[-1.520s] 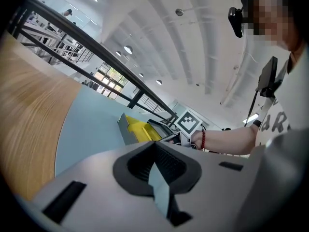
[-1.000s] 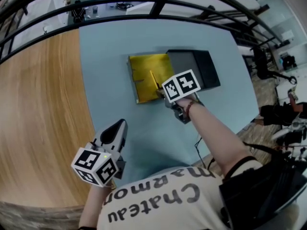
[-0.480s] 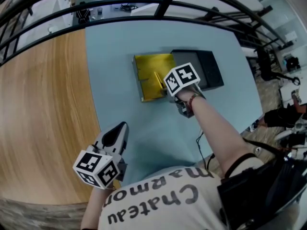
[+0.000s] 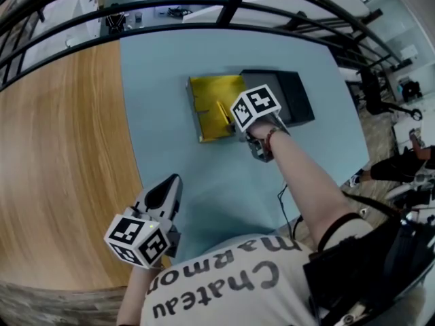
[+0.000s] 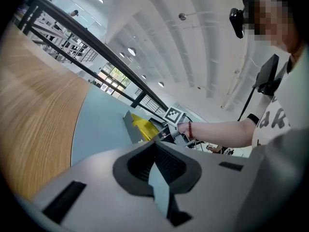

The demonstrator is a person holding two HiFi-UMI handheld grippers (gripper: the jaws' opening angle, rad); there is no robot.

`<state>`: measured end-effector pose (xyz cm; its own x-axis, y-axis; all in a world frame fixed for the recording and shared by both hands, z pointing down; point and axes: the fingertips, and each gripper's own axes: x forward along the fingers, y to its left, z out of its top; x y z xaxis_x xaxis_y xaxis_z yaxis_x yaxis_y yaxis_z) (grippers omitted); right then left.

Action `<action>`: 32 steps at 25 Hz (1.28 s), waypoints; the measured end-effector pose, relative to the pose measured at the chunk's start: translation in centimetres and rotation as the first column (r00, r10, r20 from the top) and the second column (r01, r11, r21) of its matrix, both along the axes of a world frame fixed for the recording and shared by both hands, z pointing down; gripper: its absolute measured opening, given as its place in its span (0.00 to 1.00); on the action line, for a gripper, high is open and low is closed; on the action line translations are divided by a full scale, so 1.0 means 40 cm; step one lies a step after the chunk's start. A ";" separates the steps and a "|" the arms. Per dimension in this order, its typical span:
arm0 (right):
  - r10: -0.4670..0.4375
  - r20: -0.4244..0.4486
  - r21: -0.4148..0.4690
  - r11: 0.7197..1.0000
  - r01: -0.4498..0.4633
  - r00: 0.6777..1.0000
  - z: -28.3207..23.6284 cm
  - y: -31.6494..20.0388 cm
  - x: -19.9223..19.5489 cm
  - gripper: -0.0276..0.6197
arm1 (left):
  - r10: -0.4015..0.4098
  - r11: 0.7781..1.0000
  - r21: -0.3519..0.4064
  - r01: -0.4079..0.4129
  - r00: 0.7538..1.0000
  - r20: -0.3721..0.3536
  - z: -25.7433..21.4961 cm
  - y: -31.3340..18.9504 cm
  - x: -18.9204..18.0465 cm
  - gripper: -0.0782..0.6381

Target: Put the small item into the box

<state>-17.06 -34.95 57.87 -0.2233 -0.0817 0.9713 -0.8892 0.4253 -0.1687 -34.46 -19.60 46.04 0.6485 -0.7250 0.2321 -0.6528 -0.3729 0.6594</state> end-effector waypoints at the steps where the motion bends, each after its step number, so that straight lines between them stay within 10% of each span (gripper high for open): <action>1: 0.001 -0.002 -0.002 1.000 -0.001 1.000 0.000 -0.001 0.001 0.17 | -0.002 1.000 -0.006 0.002 1.000 0.000 0.000 0.002 -0.001 0.11; 32: -0.004 0.015 0.064 0.998 0.003 1.000 -0.008 -0.008 0.000 0.17 | -0.111 0.994 -0.017 0.112 0.993 0.035 -0.031 0.106 -0.049 0.11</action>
<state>-17.04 -35.28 57.53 -0.2383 -0.1431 0.9606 -0.8852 0.4388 -0.1542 -36.41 -15.36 44.81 0.5552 -0.7875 0.2675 -0.7120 -0.2838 0.6423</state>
